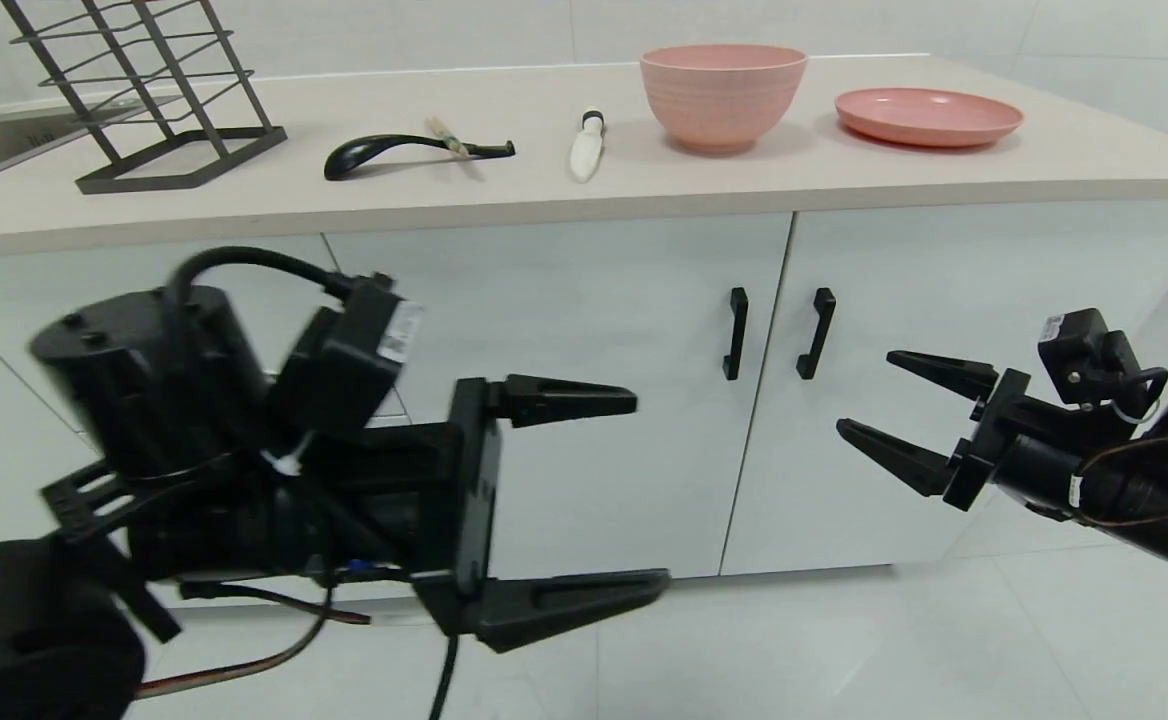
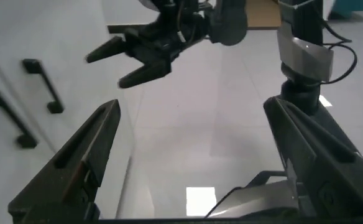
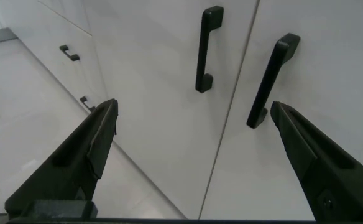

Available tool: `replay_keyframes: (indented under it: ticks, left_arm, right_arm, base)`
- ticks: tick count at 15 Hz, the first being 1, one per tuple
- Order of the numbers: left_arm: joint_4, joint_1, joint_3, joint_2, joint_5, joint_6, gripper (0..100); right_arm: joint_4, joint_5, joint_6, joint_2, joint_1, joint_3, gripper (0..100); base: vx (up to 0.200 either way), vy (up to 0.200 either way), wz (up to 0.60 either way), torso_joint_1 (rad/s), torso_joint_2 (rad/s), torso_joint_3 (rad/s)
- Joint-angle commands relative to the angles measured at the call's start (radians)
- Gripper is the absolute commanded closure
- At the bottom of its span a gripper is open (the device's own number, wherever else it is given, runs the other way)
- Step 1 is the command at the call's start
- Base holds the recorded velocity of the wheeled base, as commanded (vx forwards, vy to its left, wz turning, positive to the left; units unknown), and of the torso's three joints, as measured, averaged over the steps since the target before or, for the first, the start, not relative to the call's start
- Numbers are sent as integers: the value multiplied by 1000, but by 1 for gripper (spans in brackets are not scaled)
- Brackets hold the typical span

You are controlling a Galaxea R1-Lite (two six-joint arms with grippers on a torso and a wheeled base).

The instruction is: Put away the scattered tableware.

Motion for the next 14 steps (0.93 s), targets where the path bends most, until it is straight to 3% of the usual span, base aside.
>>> replay_keyframes:
  ticks: [1,3,10,13,14]
  left_arm:
    - [-15,-93,-141,234,33,7,0]
    - [-17,-108,-283,332,114,13,0]
    - [84,-143,-693,594,142,9,0]
    - [81,-140,-791,663,156,6,0]
    - [77,-140,-797,660,202,6,0]
  right_arm:
    - [-6,2,0,12,7,-25,0]
    - [-8,2,0,32,7,-54,0]
    - [-20,60,1,170,-4,-178,0]
    - [-21,91,0,241,-24,-253,0]
    - [-21,94,0,255,-24,-275,0]
  base:
    - [0,0,0,0,0,0]
    - [0,0,0,0,0,0]
    - [0,0,0,0,0,0]
    - [0,0,0,0,0,0]
    - [0,0,0,0,0,0]
